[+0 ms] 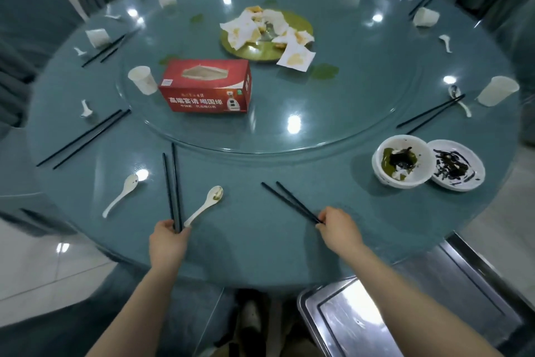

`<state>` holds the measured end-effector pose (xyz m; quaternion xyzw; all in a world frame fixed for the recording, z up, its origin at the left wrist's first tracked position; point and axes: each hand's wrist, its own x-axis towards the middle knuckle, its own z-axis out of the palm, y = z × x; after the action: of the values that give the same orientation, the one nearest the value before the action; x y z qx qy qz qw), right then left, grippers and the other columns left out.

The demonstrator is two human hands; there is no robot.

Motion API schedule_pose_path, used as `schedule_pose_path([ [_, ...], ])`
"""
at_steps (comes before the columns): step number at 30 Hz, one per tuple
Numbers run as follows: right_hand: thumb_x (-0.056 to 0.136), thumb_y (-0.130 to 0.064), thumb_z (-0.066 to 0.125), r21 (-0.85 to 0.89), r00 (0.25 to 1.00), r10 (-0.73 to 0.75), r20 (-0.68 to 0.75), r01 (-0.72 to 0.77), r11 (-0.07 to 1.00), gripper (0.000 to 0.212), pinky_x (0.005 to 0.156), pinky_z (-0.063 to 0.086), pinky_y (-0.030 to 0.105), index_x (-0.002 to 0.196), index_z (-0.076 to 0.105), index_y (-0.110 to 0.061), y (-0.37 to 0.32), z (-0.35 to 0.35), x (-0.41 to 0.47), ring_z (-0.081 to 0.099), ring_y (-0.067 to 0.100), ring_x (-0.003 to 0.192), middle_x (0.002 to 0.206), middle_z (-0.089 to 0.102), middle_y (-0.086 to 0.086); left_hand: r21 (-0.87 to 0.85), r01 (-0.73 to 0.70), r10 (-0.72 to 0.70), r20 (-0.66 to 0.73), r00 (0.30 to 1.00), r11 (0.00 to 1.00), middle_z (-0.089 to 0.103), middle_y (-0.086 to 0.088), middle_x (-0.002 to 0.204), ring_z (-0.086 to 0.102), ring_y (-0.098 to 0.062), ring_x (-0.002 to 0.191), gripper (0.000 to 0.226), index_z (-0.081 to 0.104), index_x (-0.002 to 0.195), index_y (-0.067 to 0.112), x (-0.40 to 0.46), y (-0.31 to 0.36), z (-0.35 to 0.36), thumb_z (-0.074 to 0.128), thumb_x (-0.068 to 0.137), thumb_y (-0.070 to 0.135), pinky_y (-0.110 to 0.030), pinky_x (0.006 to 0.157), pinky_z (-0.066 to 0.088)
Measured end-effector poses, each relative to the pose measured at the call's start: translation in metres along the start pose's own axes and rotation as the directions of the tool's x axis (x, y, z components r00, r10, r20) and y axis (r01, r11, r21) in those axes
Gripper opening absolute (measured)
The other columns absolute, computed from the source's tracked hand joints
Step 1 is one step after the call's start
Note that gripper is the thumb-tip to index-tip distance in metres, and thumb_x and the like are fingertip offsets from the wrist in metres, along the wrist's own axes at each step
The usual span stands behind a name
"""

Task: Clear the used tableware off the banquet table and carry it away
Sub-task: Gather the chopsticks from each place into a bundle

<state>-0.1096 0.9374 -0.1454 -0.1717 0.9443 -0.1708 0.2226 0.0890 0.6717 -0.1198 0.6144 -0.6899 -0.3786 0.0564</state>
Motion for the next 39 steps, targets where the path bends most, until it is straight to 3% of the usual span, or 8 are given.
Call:
schedule_pose_path([
  [3, 0.092, -0.021, 0.056, -0.106, 0.999, 0.030, 0.018, -0.028, 0.994, 0.022, 0.087, 0.044, 0.033, 0.106, 0.061, -0.006, -0.006, 0.002, 0.001, 0.056, 0.032, 0.109, 0.114, 0.060, 0.017, 0.237, -0.061, 0.046, 0.068, 0.997, 0.970, 0.060, -0.021, 0.108, 0.055, -0.037, 0.102, 0.041, 0.054, 0.115, -0.001, 0.011, -0.011, 0.002, 0.069, 0.081, 0.017, -0.043, 0.087, 0.046],
  [6, 0.093, -0.020, 0.053, -0.141, 0.998, 0.057, 0.013, -0.055, 0.988, 0.022, 0.086, 0.044, 0.034, 0.105, 0.059, -0.002, -0.013, 0.005, 0.000, 0.056, 0.033, 0.108, 0.114, 0.059, 0.019, 0.211, -0.047, 0.035, 0.059, 0.998, 0.976, 0.051, -0.027, 0.117, 0.048, -0.042, 0.110, 0.044, 0.046, 0.114, -0.005, 0.018, -0.015, 0.001, 0.069, 0.082, 0.013, -0.044, 0.088, 0.040],
  [12, 0.095, -0.016, 0.050, -0.072, 0.999, 0.052, -0.008, -0.052, 0.996, 0.022, 0.088, 0.042, 0.036, 0.110, 0.057, -0.001, -0.033, 0.005, -0.001, 0.054, 0.035, 0.110, 0.117, 0.058, 0.020, 0.277, -0.036, 0.002, 0.123, 0.992, 0.960, 0.064, -0.030, 0.099, 0.060, -0.042, 0.094, 0.018, 0.051, 0.082, -0.003, 0.034, -0.016, -0.013, 0.061, 0.082, 0.011, -0.042, 0.077, 0.048],
  [18, 0.096, -0.015, 0.043, 0.064, 0.995, 0.093, -0.027, -0.091, 0.994, 0.005, 0.066, 0.035, 0.034, 0.096, 0.042, -0.010, -0.058, -0.004, -0.007, 0.051, 0.030, 0.082, 0.095, 0.058, 0.014, 0.208, -0.020, -0.018, 0.179, 0.984, 0.978, 0.063, -0.015, 0.068, 0.057, -0.029, 0.067, 0.019, 0.051, 0.061, 0.007, 0.045, -0.014, -0.022, 0.058, 0.076, 0.014, -0.029, 0.056, 0.038],
  [24, 0.096, -0.014, 0.043, 0.188, 0.995, 0.086, -0.056, -0.074, 0.979, 0.009, 0.070, 0.036, 0.032, 0.105, 0.045, -0.011, -0.076, -0.018, -0.011, 0.049, 0.026, 0.083, 0.093, 0.055, 0.007, 0.219, -0.069, 0.034, 0.159, 0.987, 0.973, 0.058, -0.022, 0.107, 0.055, -0.039, 0.100, 0.025, 0.043, 0.097, 0.002, 0.057, -0.009, -0.014, 0.055, 0.086, 0.021, -0.037, 0.075, 0.037],
  [28, 0.096, -0.012, 0.043, 0.232, 0.994, 0.072, -0.080, -0.052, 0.971, 0.005, 0.067, 0.036, 0.032, 0.099, 0.045, -0.015, -0.085, -0.022, -0.012, 0.050, 0.026, 0.082, 0.091, 0.057, 0.006, 0.344, -0.158, 0.090, 0.206, 0.974, 0.925, 0.058, -0.022, 0.114, 0.055, -0.039, 0.106, 0.037, 0.043, 0.109, 0.000, 0.068, -0.002, -0.010, 0.055, 0.092, 0.031, -0.037, 0.075, 0.037],
  [33, 0.096, -0.014, 0.044, 0.275, 0.993, 0.071, -0.096, -0.042, 0.961, 0.006, 0.065, 0.037, 0.033, 0.099, 0.046, -0.019, -0.086, -0.024, -0.012, 0.054, 0.026, 0.082, 0.089, 0.058, 0.003, 0.484, -0.243, 0.111, 0.285, 0.952, 0.841, 0.060, -0.011, 0.100, 0.053, -0.028, 0.085, 0.012, 0.053, 0.089, 0.006, 0.083, 0.008, -0.011, 0.045, 0.089, 0.015, -0.030, 0.068, 0.040],
  [39, 0.093, -0.009, 0.045, 0.254, 0.996, 0.000, -0.087, 0.022, 0.967, 0.016, 0.064, 0.034, 0.028, 0.102, 0.058, -0.011, -0.087, -0.025, -0.010, 0.056, 0.026, 0.082, 0.090, 0.064, 0.008, 0.548, -0.211, 0.050, 0.293, 0.955, 0.810, 0.054, 0.000, 0.085, 0.051, -0.018, 0.074, 0.022, 0.046, 0.072, 0.015, 0.073, -0.001, -0.022, 0.044, 0.092, 0.023, -0.026, 0.064, 0.041],
])
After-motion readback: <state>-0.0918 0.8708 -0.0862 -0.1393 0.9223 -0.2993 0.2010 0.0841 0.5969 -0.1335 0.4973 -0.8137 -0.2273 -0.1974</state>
